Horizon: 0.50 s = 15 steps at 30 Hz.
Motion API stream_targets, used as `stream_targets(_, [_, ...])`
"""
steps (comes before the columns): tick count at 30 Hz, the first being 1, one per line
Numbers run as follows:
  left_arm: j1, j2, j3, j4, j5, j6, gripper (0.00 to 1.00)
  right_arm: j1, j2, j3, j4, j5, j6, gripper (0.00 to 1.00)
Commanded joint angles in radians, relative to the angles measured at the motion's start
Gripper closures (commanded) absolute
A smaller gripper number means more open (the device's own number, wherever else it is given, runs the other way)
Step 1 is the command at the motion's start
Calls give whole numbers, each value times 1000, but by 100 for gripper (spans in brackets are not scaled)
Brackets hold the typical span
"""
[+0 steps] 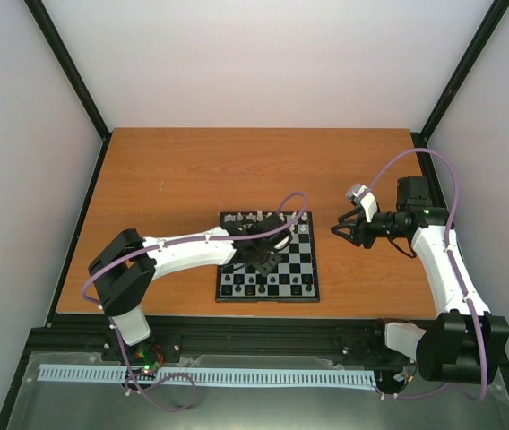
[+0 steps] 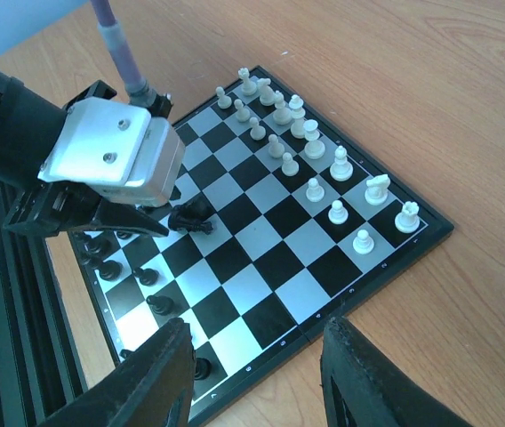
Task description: Set up the chess pieces on the board
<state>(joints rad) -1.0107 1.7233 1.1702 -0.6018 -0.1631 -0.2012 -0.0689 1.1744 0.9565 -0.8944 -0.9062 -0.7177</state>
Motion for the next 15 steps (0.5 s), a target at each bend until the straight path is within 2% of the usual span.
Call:
stream_targets(1, [-12,23,24,18,77,29,66,-9,5,10,-7,-28,-17,61])
stream_targets(15, [-12,99,43,-19,12,8,68,-9,11,10,-18,-33,-29,61])
